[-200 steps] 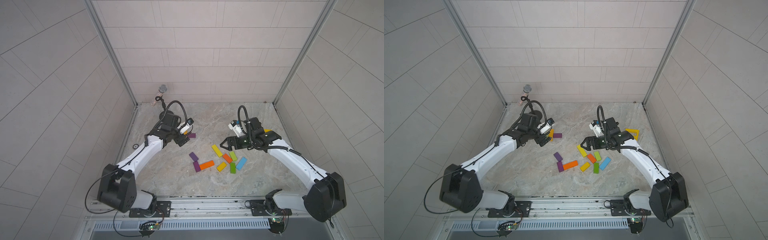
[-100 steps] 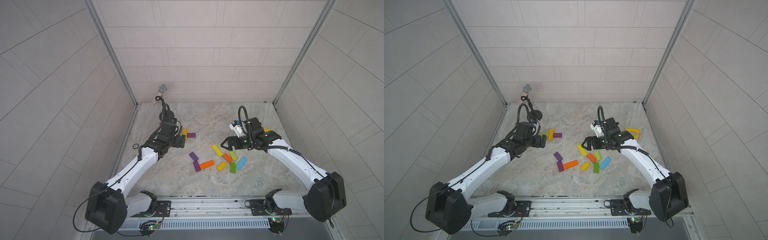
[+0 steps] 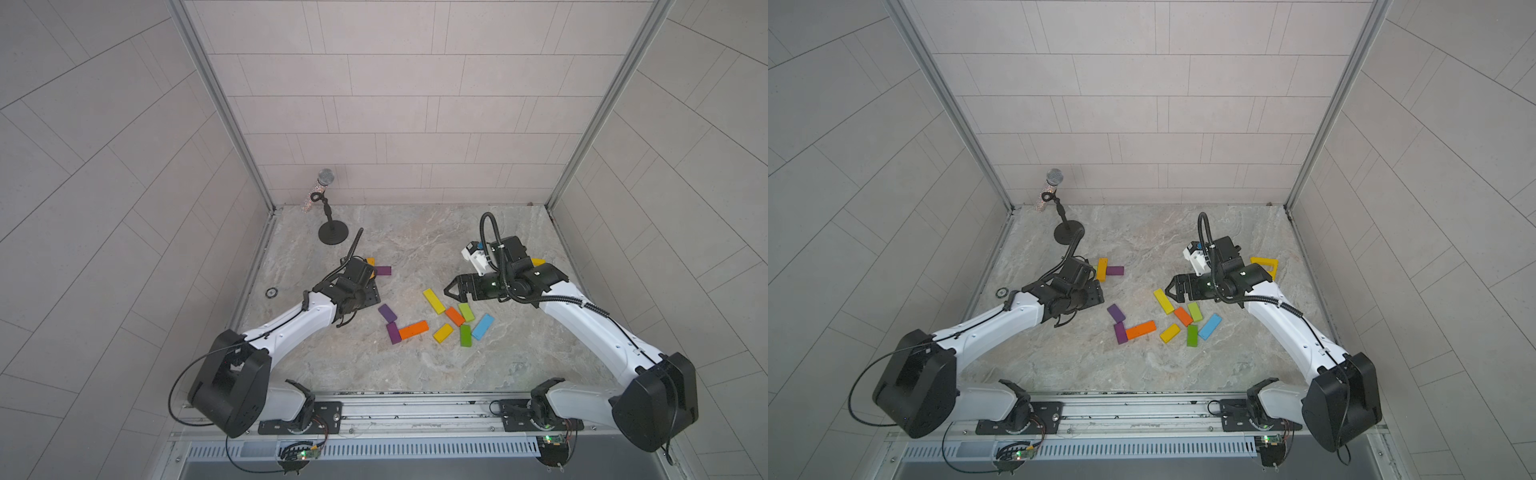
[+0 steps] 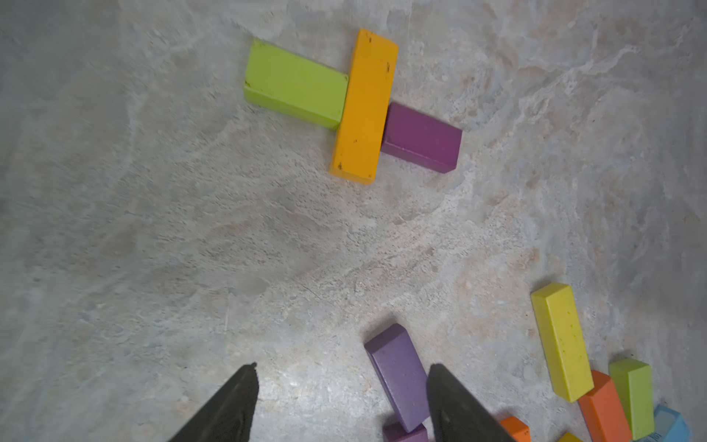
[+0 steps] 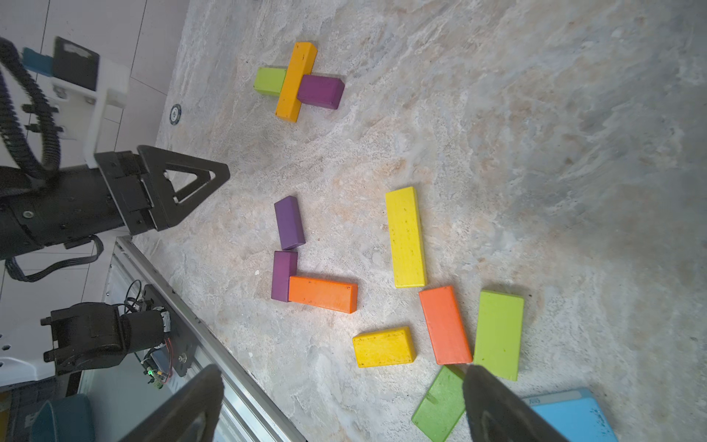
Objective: Assemble the letter t with building blocks
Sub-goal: Pick up the building block from the center of the board.
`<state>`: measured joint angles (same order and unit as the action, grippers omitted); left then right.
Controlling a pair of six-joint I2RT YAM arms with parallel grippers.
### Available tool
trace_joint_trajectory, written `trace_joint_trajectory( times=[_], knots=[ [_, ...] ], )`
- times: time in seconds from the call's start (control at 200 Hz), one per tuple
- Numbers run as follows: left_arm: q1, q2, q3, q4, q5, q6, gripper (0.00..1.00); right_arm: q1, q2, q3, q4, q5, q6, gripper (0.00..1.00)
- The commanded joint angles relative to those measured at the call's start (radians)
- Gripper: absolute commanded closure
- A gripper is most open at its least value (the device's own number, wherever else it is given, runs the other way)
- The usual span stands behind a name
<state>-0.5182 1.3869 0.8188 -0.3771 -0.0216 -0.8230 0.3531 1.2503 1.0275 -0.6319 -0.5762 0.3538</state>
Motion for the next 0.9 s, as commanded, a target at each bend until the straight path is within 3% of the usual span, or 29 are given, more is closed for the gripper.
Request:
trace_joint_trajectory(
  times=[0.0,0.205,0.896],
  knots=[
    [-0.015,0.034,0.017,0.000,0.082,-0.193,0.30,0.001,-0.004,-0.006,0.013,-0.007,0.009,0.00],
    [-0.053,0.113,0.053,-0.019,0.160,-0.310,0.33,0.001,-0.014,-0.032,0.014,-0.005,0.001,0.00],
    [-0.143,0.306,0.263,-0.224,0.036,-0.433,0.42,-0.005,-0.043,-0.096,0.060,-0.032,0.000,0.00]
  ],
)
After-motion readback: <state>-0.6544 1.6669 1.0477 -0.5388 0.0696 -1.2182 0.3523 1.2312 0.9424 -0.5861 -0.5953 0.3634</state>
